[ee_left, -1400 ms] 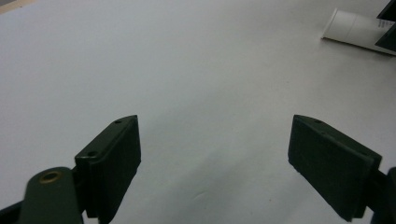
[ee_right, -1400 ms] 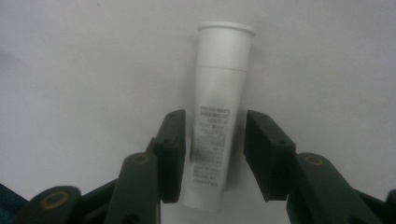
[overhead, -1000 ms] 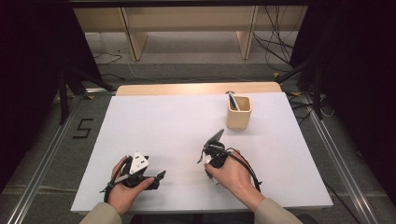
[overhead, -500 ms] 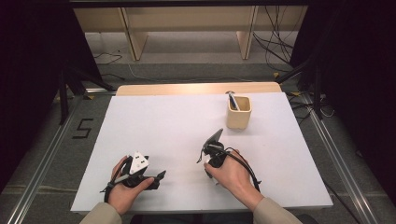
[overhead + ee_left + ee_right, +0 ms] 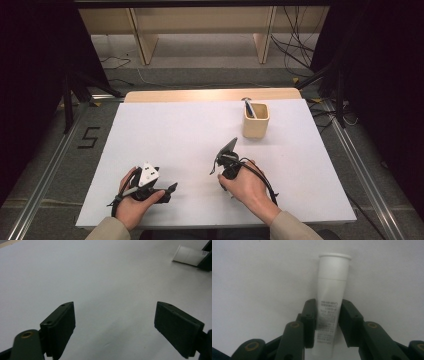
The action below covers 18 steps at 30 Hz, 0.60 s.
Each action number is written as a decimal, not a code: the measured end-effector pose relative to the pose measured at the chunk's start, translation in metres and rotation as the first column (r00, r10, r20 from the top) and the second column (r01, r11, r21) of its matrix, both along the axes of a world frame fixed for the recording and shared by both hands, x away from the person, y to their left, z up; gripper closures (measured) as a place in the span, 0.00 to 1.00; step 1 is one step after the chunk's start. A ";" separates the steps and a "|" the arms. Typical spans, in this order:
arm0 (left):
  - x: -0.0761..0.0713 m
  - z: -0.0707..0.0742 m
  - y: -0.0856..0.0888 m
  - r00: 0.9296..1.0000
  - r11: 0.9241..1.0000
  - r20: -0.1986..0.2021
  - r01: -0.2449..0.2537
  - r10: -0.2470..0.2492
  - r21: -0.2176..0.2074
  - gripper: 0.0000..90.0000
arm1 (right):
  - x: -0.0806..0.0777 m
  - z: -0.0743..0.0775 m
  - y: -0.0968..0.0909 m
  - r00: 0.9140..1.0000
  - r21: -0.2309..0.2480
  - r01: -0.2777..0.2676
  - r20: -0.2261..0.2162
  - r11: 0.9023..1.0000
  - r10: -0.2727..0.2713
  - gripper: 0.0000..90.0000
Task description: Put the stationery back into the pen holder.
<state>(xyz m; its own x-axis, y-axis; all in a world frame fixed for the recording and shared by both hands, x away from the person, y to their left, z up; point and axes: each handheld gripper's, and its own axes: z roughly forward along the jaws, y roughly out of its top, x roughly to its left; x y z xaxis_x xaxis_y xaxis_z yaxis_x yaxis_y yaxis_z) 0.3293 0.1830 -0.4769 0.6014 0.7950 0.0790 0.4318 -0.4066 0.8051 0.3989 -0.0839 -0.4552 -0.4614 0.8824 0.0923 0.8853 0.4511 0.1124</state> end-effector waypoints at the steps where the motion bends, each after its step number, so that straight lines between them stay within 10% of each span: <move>1: 0.000 0.000 0.000 1.000 1.000 0.000 0.000 0.000 0.000 0.19 | 0.000 0.000 0.000 1.000 -0.001 0.001 0.001 1.000 -0.001 0.75; 18: 0.000 0.000 0.000 1.000 1.000 0.001 -0.001 0.001 -0.002 0.19 | 0.000 0.000 0.001 1.000 0.000 0.006 0.001 1.000 -0.006 0.78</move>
